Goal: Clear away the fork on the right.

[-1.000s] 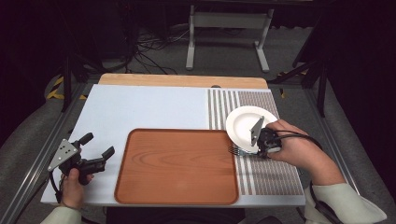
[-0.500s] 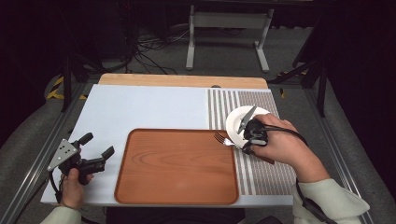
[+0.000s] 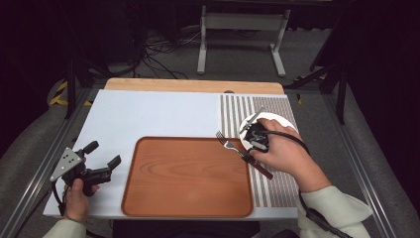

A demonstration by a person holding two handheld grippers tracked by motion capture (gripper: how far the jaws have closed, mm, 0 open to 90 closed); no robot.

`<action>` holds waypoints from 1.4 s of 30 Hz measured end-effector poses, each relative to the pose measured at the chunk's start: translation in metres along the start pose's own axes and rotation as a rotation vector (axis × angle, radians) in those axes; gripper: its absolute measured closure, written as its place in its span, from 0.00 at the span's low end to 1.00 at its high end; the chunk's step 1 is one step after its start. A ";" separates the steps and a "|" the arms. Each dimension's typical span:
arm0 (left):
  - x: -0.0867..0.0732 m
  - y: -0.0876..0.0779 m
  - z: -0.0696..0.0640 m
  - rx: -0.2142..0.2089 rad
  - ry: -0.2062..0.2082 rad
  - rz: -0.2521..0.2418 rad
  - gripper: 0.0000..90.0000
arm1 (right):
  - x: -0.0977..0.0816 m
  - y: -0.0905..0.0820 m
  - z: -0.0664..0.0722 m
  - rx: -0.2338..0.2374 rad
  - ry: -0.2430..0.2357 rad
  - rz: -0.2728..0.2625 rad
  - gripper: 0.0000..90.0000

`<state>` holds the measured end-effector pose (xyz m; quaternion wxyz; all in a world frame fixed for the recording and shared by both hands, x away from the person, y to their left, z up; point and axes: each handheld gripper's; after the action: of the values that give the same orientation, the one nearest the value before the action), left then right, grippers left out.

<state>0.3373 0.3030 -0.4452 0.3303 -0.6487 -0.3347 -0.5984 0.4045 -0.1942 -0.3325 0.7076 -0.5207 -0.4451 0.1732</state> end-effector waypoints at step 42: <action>0.001 0.000 -0.001 0.004 0.005 -0.003 0.03 | 0.013 0.065 0.022 -0.041 0.364 0.082 0.87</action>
<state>0.3366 0.3026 -0.4442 0.3314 -0.6460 -0.3363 -0.5998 0.4087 -0.1461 -0.3835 0.7581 -0.5754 -0.2916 0.0959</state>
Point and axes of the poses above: each handheld gripper's, and its own axes: y roughly forward along the jaws, x roughly out of its top, z roughly to its left, and after that the axes turned 9 degrees about -z, right-handed
